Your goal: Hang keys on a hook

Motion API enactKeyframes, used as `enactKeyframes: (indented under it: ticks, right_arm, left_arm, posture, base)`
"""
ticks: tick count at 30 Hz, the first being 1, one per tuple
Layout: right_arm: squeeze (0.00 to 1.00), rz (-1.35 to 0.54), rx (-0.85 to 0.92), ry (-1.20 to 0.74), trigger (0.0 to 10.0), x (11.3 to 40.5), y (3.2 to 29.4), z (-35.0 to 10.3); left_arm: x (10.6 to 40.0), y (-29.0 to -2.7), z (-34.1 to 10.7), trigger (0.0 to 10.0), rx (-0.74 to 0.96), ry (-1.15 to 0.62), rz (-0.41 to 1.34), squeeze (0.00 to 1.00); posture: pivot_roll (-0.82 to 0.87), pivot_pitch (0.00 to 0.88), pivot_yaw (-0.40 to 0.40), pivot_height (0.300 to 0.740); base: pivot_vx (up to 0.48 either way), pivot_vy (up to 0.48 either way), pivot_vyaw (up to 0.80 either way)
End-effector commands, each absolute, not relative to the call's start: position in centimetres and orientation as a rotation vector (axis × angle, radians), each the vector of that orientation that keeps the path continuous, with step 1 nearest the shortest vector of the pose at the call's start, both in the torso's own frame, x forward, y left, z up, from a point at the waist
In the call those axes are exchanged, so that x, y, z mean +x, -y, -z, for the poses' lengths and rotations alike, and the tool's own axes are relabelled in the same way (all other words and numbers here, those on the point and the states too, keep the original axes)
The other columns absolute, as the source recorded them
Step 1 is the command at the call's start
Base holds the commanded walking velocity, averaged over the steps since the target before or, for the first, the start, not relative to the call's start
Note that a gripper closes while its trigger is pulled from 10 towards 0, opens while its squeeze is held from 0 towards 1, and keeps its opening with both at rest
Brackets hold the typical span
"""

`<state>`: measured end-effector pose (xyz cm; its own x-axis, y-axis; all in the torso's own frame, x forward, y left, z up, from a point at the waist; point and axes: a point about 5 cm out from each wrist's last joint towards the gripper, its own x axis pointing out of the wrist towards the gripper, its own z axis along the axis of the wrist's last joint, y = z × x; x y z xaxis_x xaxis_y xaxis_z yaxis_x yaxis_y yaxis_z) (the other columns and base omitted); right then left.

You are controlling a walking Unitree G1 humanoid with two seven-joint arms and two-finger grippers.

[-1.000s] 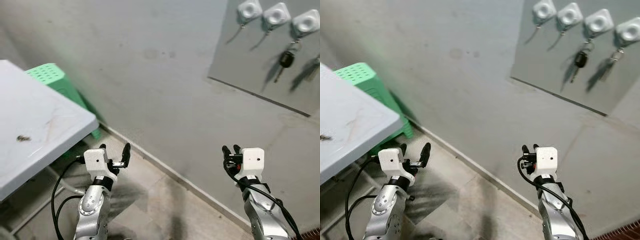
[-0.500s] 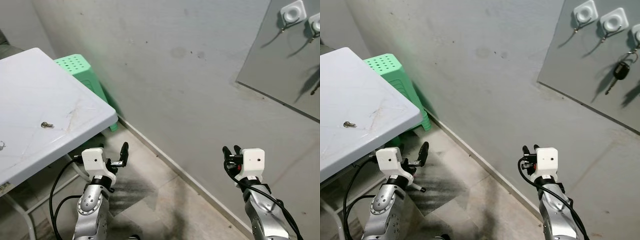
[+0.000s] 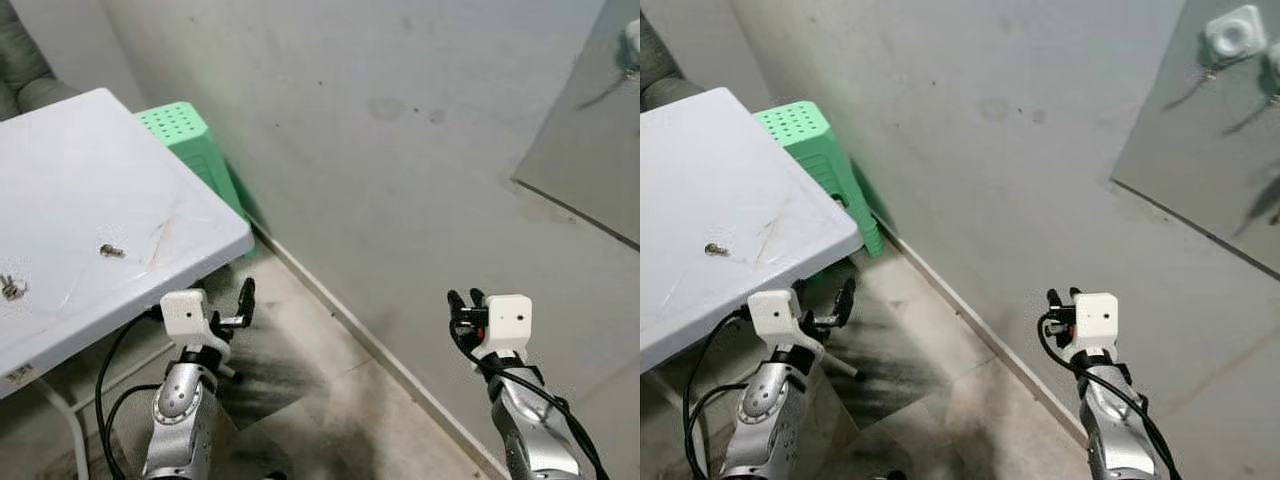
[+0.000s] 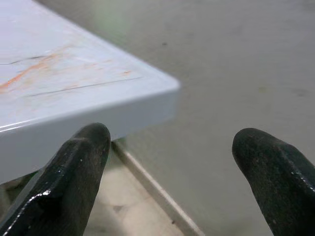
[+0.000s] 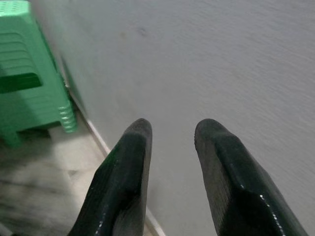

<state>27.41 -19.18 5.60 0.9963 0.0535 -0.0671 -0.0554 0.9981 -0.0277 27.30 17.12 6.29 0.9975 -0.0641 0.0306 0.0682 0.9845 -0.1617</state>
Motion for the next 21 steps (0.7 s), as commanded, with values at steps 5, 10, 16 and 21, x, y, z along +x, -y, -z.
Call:
enactKeyframes:
  ticks: [5, 10, 16, 21]
  right_arm:
    - [0.00, -0.043, -0.042, -0.076, 10.0, 27.18, 19.84, -5.47]
    - [0.00, -0.045, -0.041, -0.076, 10.0, 27.22, 19.90, -5.47]
    - [0.00, -0.049, -0.040, -0.075, 10.0, 27.20, 19.93, -5.52]
    - [0.00, -0.052, -0.042, -0.076, 10.0, 27.23, 19.95, -5.55]
  left_arm:
    - [27.39, -16.92, -6.41, 10.0, -0.164, 0.025, 0.068, 0.00]
    - [27.34, -16.77, -6.41, 10.0, -0.167, 0.025, 0.067, 0.00]
    - [27.18, -16.72, -6.40, 10.0, -0.171, 0.027, 0.065, 0.00]
    - [27.08, -16.65, -6.39, 10.0, -0.178, 0.025, 0.064, 0.00]
  posture:
    - [-0.02, 0.072, -0.024, 0.740]
    - [-0.02, 0.071, -0.025, 0.740]
    - [-0.02, 0.070, -0.030, 0.740]
    - [-0.02, 0.071, -0.034, 0.740]
  base:
    - [0.000, 0.000, 0.80]
    - [0.000, 0.000, 0.80]
    - [0.000, 0.000, 0.80]
    - [0.000, 0.000, 0.80]
